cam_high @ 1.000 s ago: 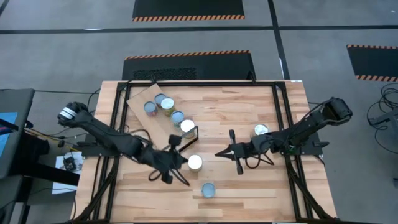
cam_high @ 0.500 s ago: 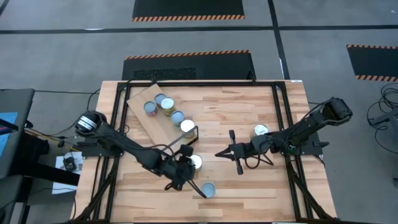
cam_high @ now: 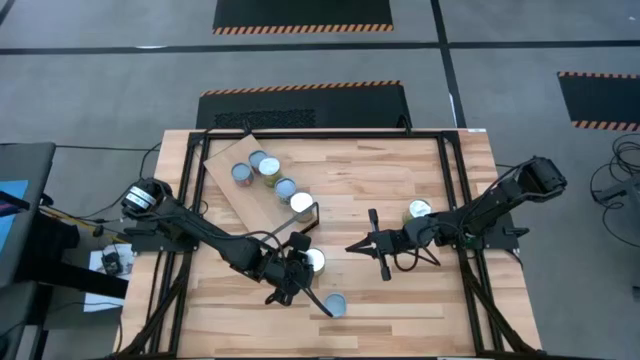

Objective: Pick and place cans onto a shelf
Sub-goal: Put the canned pears on the shelf

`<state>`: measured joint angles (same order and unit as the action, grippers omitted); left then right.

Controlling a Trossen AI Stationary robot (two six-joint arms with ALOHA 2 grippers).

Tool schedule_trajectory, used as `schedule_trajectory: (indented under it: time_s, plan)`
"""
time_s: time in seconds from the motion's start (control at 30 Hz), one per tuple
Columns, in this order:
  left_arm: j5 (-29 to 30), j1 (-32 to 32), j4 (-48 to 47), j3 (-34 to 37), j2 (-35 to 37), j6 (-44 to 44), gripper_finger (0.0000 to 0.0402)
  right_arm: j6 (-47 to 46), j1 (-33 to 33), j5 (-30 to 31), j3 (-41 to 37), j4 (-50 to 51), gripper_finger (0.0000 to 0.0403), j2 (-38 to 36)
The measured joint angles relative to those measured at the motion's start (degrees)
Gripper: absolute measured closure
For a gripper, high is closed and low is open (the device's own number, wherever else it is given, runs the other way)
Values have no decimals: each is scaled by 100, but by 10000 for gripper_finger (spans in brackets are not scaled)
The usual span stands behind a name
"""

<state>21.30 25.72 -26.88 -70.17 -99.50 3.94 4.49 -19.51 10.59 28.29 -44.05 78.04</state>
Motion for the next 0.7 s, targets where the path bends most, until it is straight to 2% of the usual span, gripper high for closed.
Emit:
schedule_trajectory:
  time_s: [0.2,0.7]
  plan:
    - [-136,-43,-64,0,0,-13,314,0,0,-1,0,-2,392,0]
    - [-188,-119,6,0,-179,142,315,-59,-39,-2,0,-123,392,2]
